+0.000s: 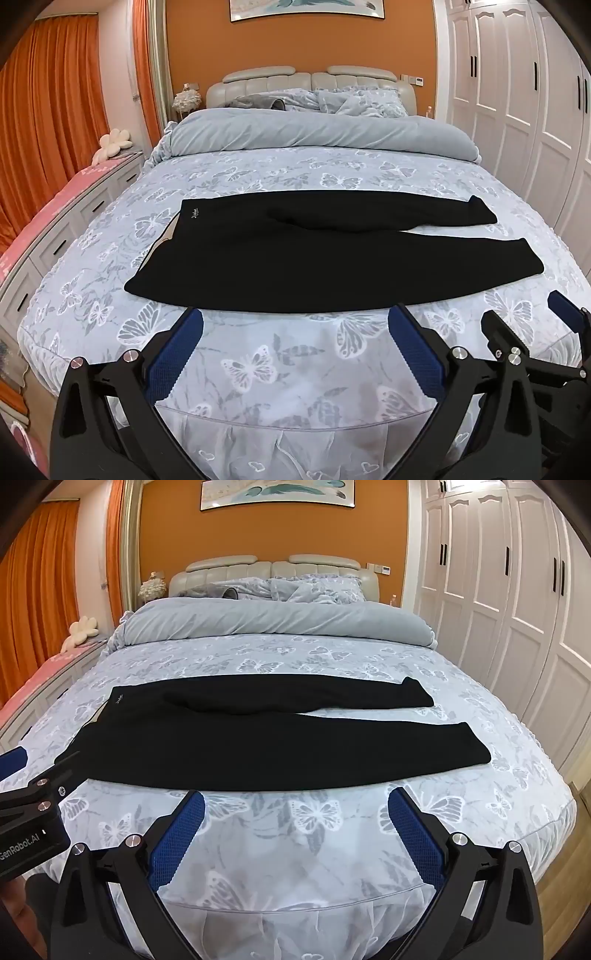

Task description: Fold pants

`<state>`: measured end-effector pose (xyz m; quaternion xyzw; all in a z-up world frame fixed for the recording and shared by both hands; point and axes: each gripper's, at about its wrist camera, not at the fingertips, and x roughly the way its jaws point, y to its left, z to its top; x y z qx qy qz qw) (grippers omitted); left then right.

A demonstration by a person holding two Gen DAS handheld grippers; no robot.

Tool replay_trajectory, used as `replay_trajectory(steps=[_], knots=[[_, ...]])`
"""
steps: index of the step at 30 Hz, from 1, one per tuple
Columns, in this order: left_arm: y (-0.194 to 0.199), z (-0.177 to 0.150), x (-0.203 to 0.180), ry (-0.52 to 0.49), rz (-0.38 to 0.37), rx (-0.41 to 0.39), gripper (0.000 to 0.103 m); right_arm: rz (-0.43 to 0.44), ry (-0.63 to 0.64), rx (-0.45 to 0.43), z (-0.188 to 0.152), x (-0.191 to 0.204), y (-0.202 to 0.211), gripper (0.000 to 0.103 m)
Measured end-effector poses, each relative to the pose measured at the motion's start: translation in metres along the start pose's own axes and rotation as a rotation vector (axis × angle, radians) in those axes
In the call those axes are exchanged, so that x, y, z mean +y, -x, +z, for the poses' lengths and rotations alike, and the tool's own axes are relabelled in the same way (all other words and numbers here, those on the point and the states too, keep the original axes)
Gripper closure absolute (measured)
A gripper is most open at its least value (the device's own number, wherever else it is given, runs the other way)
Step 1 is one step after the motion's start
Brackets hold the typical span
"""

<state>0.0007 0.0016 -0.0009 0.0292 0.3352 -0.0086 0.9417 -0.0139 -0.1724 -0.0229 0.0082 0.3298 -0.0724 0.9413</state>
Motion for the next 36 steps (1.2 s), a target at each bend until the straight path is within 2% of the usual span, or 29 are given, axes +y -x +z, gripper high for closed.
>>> replay_trajectory(steps=[10,14,36], knots=[[0.005,-0.002,0.013,0.007,0.005,-0.003,0.005,0.000,0.003,-0.002,-0.002,-0.001,-0.001,0.005],[-0.001,-0.006,0.002,-0.001,0.008,0.003,0.005,0.000,0.002,-0.002,-0.002,-0.001,-0.001,0.005],[-0.007,-0.003,-0.002,-0.017,0.009,0.009,0.005,0.001,-0.003,-0.001,-0.001,-0.002,-0.002,0.005]])
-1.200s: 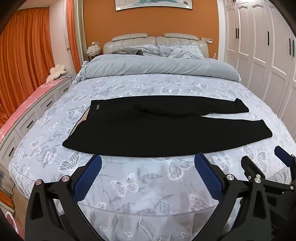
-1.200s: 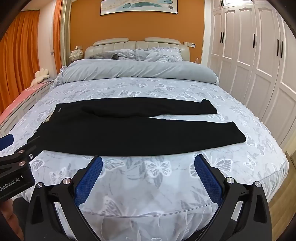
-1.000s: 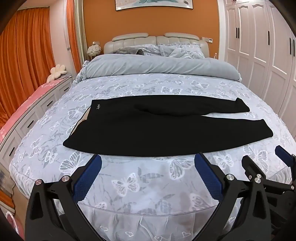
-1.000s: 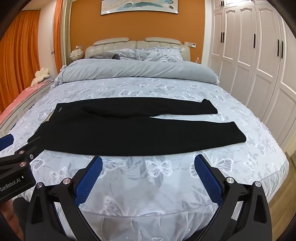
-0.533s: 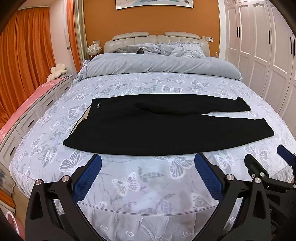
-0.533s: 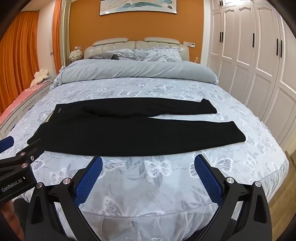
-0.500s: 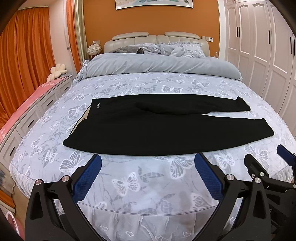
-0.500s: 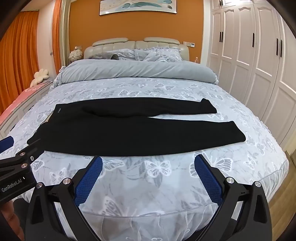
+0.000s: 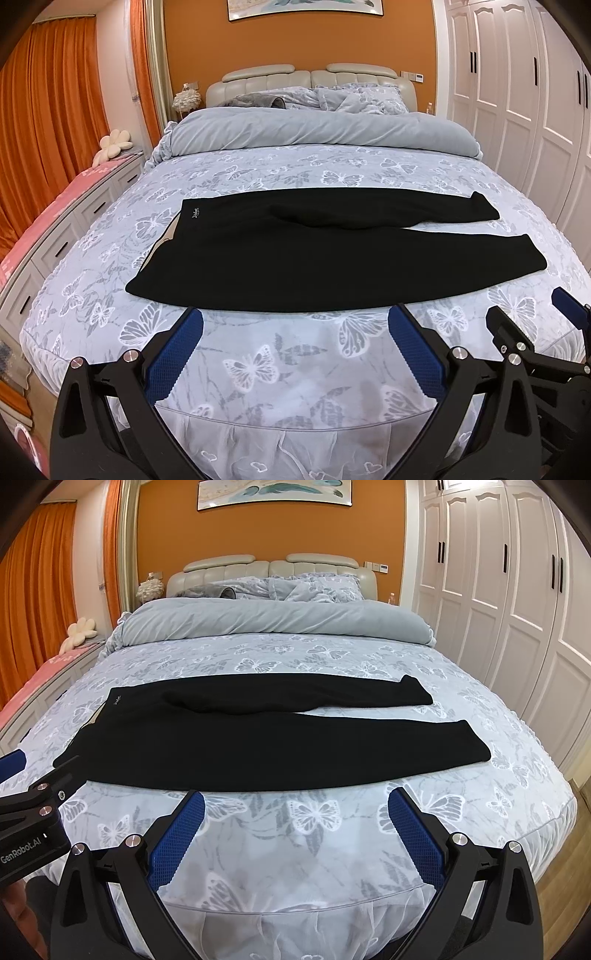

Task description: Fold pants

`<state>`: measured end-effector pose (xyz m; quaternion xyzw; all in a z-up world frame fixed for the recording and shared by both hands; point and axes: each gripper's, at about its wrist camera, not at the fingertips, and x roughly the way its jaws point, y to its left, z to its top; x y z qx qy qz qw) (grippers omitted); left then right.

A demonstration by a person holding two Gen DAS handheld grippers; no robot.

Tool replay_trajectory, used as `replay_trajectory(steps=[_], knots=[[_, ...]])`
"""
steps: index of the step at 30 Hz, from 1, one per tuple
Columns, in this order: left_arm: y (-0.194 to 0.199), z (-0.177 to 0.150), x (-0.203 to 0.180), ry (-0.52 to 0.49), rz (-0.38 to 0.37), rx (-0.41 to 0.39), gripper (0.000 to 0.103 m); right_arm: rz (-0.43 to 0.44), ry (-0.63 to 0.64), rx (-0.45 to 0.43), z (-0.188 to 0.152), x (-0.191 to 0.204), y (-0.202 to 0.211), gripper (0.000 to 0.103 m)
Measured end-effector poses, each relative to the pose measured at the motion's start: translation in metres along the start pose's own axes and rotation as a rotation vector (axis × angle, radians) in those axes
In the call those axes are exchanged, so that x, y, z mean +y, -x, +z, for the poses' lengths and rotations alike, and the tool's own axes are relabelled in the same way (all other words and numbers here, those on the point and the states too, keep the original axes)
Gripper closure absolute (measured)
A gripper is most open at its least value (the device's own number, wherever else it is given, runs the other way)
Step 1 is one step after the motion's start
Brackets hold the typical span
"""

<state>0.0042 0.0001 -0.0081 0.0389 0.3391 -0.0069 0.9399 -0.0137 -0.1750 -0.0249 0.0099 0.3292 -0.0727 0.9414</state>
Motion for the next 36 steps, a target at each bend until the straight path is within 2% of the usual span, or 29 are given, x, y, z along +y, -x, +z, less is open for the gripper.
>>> replay_trajectory(steps=[36], knots=[[-0.001,-0.003,0.000,-0.001,0.006,0.016,0.005,0.006,-0.005,0.014,-0.015,0.000,-0.014,0.005]])
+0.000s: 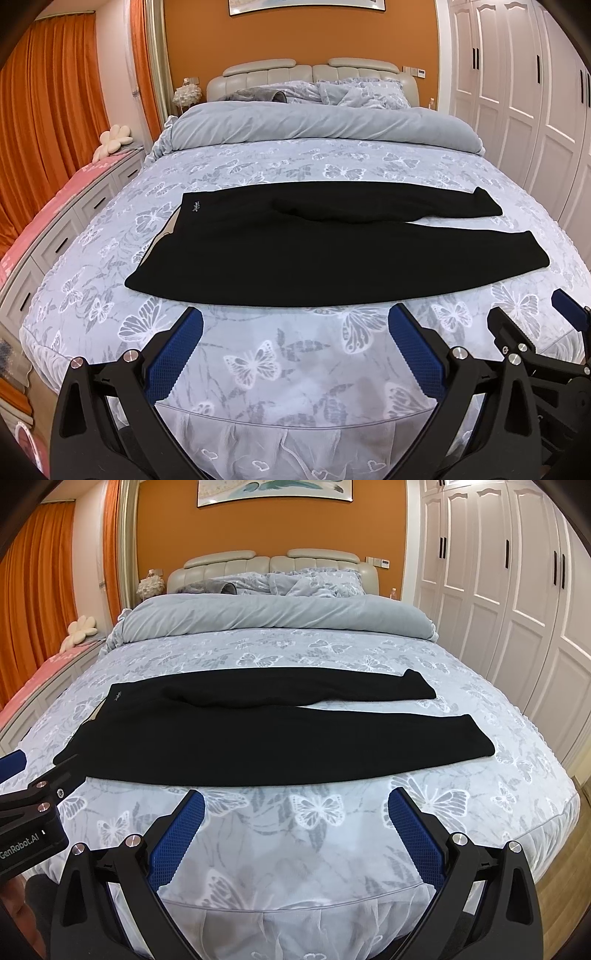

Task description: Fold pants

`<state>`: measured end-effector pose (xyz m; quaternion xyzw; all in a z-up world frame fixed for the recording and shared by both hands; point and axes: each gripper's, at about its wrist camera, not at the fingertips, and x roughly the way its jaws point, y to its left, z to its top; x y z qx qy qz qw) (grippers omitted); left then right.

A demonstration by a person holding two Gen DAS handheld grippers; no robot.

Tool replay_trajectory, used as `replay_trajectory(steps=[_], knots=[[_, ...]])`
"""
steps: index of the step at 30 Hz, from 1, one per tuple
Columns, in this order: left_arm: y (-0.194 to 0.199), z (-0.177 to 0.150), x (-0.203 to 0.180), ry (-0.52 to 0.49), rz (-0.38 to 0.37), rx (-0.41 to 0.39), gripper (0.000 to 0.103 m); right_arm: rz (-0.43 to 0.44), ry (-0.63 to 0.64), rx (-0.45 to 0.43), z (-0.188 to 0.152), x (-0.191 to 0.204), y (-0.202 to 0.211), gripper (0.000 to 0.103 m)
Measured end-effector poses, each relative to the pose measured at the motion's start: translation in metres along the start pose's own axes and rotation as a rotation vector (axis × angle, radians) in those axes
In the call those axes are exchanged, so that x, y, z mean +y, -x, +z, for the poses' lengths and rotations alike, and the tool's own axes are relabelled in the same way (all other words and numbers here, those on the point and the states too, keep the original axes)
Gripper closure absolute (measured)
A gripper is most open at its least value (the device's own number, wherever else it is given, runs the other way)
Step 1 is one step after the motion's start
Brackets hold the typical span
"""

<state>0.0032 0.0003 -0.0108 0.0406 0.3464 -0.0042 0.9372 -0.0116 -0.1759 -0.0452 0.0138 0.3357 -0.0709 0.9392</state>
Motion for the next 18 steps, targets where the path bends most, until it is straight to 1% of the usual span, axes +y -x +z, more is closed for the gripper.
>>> replay_trajectory(steps=[9,18], knots=[[-0.017,0.002,-0.001,-0.001,0.003,0.032,0.005,0.010,-0.005,0.021,0.003,0.001,-0.011,0.005],[-0.049,0.007,-0.009,-0.019,0.006,0.084,0.005,0.001,-0.024,0.074,0.005,-0.007,-0.043,0.005]])
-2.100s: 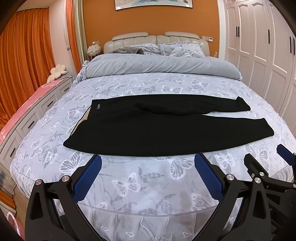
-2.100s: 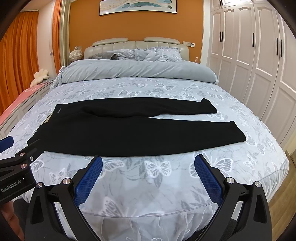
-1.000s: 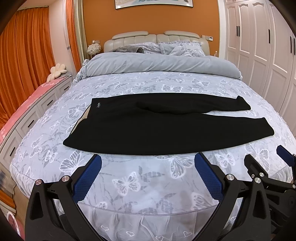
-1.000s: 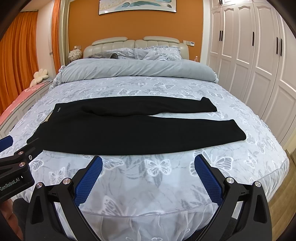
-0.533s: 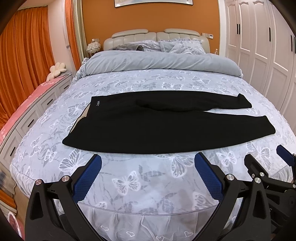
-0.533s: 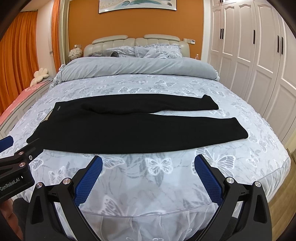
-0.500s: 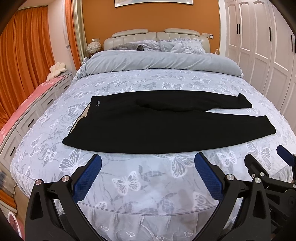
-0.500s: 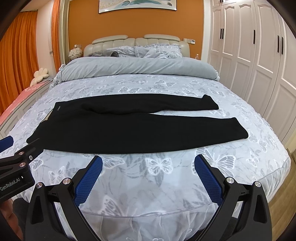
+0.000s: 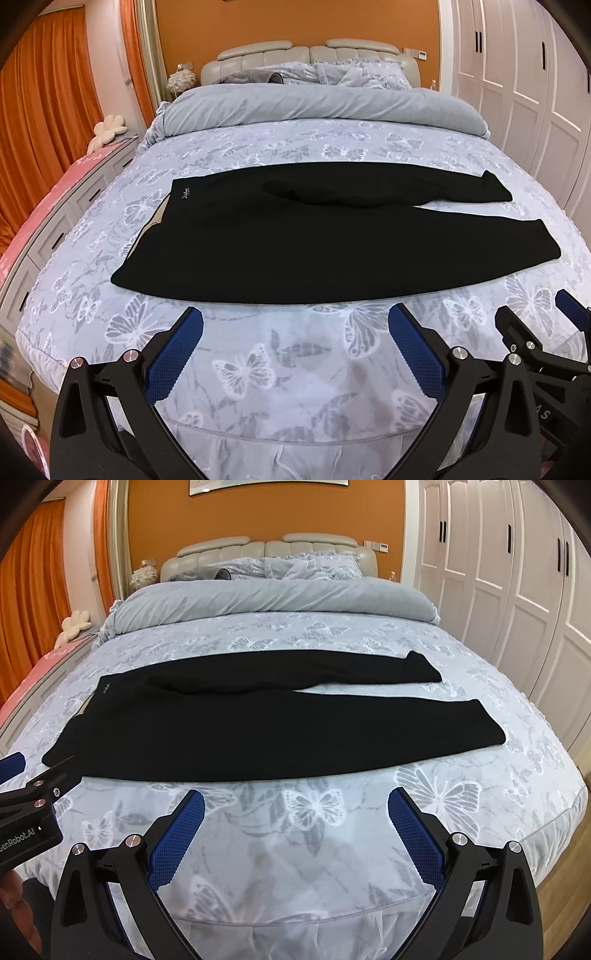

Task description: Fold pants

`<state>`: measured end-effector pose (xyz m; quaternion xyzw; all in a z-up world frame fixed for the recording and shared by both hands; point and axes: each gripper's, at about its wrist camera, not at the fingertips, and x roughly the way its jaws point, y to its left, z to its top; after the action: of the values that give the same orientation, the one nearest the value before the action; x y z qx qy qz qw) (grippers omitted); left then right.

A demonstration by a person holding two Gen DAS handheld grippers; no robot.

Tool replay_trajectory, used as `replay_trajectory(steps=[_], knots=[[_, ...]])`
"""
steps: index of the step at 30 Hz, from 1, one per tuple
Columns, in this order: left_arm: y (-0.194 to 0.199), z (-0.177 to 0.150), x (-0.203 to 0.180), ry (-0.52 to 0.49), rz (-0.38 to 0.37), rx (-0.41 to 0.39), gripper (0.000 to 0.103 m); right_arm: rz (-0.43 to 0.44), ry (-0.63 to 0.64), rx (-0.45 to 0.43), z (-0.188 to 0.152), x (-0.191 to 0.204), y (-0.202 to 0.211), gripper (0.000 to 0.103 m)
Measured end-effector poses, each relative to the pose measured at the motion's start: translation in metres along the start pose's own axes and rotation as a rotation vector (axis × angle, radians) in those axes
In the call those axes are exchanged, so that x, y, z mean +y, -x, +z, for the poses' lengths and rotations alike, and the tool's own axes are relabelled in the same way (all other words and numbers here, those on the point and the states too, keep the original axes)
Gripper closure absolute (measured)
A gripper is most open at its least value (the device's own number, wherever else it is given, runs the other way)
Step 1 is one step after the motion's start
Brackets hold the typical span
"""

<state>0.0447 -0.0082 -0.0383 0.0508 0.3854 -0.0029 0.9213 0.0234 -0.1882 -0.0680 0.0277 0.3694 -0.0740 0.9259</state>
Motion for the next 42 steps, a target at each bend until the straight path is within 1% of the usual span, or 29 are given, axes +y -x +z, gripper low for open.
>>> replay_trajectory(steps=[5,7,8,10,14,16,17,20,21,23,24,25,26,27,29,31,32,33,35,36,37,38,39,40,41,42], knots=[[-0.021,0.008,-0.008,-0.025,0.004,0.038,0.005,0.012,-0.001,0.011,0.007,-0.007,-0.019,0.005],[-0.030,0.011,-0.005,-0.012,-0.031,0.043,0.005,0.040,-0.005,0.023,0.015,-0.015,-0.031,0.005],[-0.034,0.014,-0.001,0.004,-0.045,0.035,0.005,0.057,-0.008,0.019,0.022,-0.025,-0.040,0.005],[-0.044,0.022,0.009,0.029,-0.072,0.022,0.005,0.041,-0.006,0.006,0.038,-0.046,-0.056,0.005],[-0.073,0.050,0.035,0.056,-0.066,0.010,0.005,-0.041,0.014,-0.018,0.098,-0.122,-0.119,0.005],[-0.097,0.074,0.060,0.083,-0.040,0.003,0.005,-0.076,0.010,0.003,0.128,-0.158,-0.153,0.005],[-0.105,0.082,0.068,0.095,-0.037,0.001,0.005,-0.087,-0.003,0.021,0.149,-0.182,-0.178,0.005],[-0.156,0.124,0.118,0.182,-0.023,0.028,0.005,-0.065,-0.080,0.080,0.193,-0.236,-0.239,0.005],[-0.172,0.134,0.131,0.200,-0.008,0.042,0.005,-0.063,-0.113,0.098,0.207,-0.252,-0.261,0.005],[-0.210,0.154,0.157,0.226,0.033,0.086,0.005,-0.059,-0.150,0.130,0.225,-0.273,-0.298,0.005],[-0.232,0.165,0.173,0.244,0.090,0.110,0.005,-0.062,-0.162,0.153,0.233,-0.281,-0.316,0.005],[-0.252,0.174,0.187,0.261,0.118,0.123,0.005,-0.063,-0.167,0.166,0.236,-0.285,-0.328,0.005],[-0.263,0.178,0.196,0.269,0.131,0.130,0.005,-0.074,-0.167,0.183,0.240,-0.288,-0.343,0.005],[-0.279,0.186,0.208,0.279,0.175,0.143,0.005,-0.075,-0.163,0.195,0.242,-0.290,-0.355,0.005],[-0.306,0.196,0.229,0.296,0.179,0.177,0.005,-0.064,-0.157,0.230,0.245,-0.291,-0.376,0.005],[-0.333,0.202,0.248,0.331,0.189,0.230,0.005,-0.080,-0.146,0.249,0.245,-0.290,-0.390,0.006],[-0.345,0.203,0.258,0.351,0.194,0.253,0.005,-0.078,-0.145,0.247,0.244,-0.289,-0.393,0.006],[-0.359,0.204,0.268,0.378,0.215,0.281,0.005,-0.069,-0.148,0.241,0.242,-0.287,-0.391,0.007],[-0.377,0.205,0.278,0.397,0.219,0.316,0.005,-0.038,-0.149,0.228,0.240,-0.283,-0.391,0.013],[-0.389,0.206,0.284,0.404,0.208,0.343,0.005,-0.027,-0.146,0.232,0.239,-0.280,-0.391,0.024],[-0.396,0.205,0.288,0.411,0.200,0.355,0.005,-0.016,-0.140,0.236,0.238,-0.277,-0.391,0.045],[-0.401,0.205,0.294,0.424,0.189,0.352,0.006,-0.007,-0.137,0.237,0.237,-0.275,-0.389,0.059],[-0.405,0.205,0.298,0.441,0.143,0.332,0.019,-0.004,-0.143,0.237,0.236,-0.275,-0.387,0.086],[-0.407,0.205,0.300,0.448,0.116,0.335,0.037,0.008,-0.158,0.231,0.237,-0.277,-0.383,0.091],[-0.407,0.205,0.304,0.452,0.130,0.339,0.067,0.029,-0.171,0.203,0.239,-0.278,-0.373,0.091],[-0.401,0.207,0.307,0.454,0.131,0.331,0.079,0.041,-0.172,0.171,0.242,-0.278,-0.362,0.092]])
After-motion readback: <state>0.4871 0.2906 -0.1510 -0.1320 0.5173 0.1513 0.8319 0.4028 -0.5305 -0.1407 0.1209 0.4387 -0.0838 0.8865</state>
